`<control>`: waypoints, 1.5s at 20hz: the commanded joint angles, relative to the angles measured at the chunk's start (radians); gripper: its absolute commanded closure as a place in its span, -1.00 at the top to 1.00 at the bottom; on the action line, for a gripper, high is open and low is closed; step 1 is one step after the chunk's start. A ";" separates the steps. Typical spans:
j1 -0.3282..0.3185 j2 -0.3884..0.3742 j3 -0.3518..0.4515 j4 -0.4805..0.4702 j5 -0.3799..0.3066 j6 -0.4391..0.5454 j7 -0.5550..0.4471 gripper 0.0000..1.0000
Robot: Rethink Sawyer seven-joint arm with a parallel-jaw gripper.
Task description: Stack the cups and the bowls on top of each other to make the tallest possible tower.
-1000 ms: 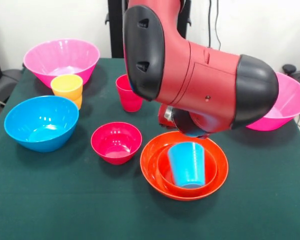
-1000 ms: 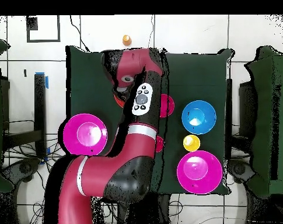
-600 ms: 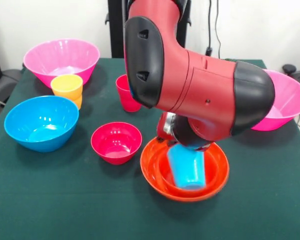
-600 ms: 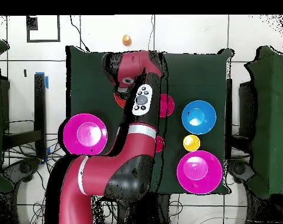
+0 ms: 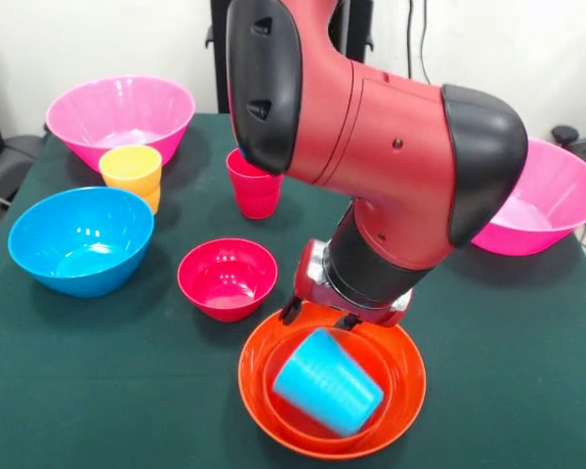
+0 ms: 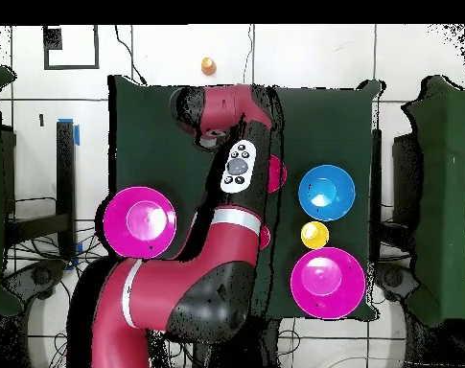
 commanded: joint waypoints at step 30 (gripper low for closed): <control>0.042 -0.242 0.091 0.426 0.123 -0.367 0.352 1.00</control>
